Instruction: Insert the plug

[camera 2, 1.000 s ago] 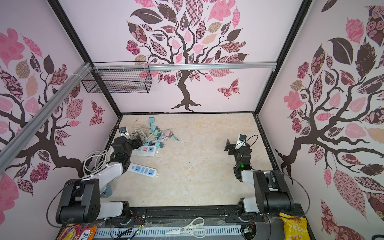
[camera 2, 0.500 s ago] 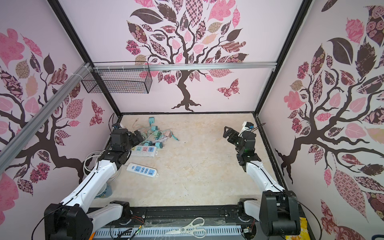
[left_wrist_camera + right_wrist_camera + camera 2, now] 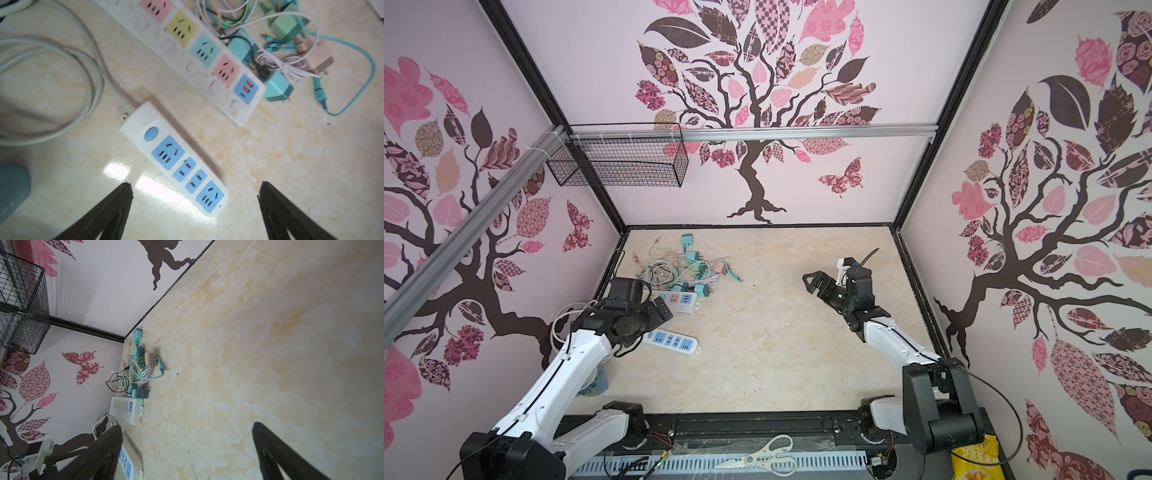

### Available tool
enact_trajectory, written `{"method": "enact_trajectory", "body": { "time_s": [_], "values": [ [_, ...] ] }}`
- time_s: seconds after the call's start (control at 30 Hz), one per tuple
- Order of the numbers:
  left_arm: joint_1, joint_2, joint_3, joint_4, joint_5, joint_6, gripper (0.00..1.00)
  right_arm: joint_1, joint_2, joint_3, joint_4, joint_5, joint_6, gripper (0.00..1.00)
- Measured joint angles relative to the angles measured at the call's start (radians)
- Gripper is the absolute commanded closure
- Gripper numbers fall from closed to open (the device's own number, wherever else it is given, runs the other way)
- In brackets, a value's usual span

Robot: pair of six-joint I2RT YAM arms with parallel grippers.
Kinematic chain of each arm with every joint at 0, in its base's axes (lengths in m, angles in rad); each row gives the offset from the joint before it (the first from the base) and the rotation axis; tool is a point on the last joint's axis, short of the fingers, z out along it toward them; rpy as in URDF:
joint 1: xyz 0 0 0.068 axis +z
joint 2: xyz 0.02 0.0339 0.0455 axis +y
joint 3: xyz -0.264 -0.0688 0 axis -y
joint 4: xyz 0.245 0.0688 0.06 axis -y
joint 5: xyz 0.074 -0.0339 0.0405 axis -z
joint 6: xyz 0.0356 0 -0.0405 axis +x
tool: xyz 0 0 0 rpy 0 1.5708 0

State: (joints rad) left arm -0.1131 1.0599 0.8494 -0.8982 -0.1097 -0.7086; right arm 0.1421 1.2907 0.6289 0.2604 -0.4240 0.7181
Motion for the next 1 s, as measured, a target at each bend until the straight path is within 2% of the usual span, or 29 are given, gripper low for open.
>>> {"method": "enact_trajectory", "body": {
  "time_s": [0.13, 0.23, 0.4, 0.6, 0.83, 1.0],
  "values": [
    [0.091, 0.075, 0.000, -0.073, 0.003, -0.053, 0.02, 0.001, 0.001, 0.006, 0.005, -0.003, -0.034, 0.00],
    [0.113, 0.144, 0.000, -0.099, 0.014, -0.086, 0.02, 0.001, 0.001, 0.006, 0.012, -0.013, -0.051, 0.00],
    [0.112, 0.162, -0.008, -0.052, 0.069, -0.134, 0.02, 0.009, -0.001, 0.006, 0.016, -0.028, -0.080, 0.00],
    [0.059, 0.172, -0.028, 0.003, 0.061, -0.187, 0.02, 0.012, -0.006, 0.004, 0.045, -0.046, -0.100, 0.00],
    [-0.013, 0.208, -0.026, 0.014, -0.051, -0.196, 0.02, 0.021, -0.021, -0.020, 0.096, -0.071, -0.114, 0.00],
    [0.024, 0.269, 0.016, 0.030, -0.096, -0.171, 0.02, 0.026, -0.041, -0.043, 0.112, -0.072, -0.117, 0.00]
  ]
}}
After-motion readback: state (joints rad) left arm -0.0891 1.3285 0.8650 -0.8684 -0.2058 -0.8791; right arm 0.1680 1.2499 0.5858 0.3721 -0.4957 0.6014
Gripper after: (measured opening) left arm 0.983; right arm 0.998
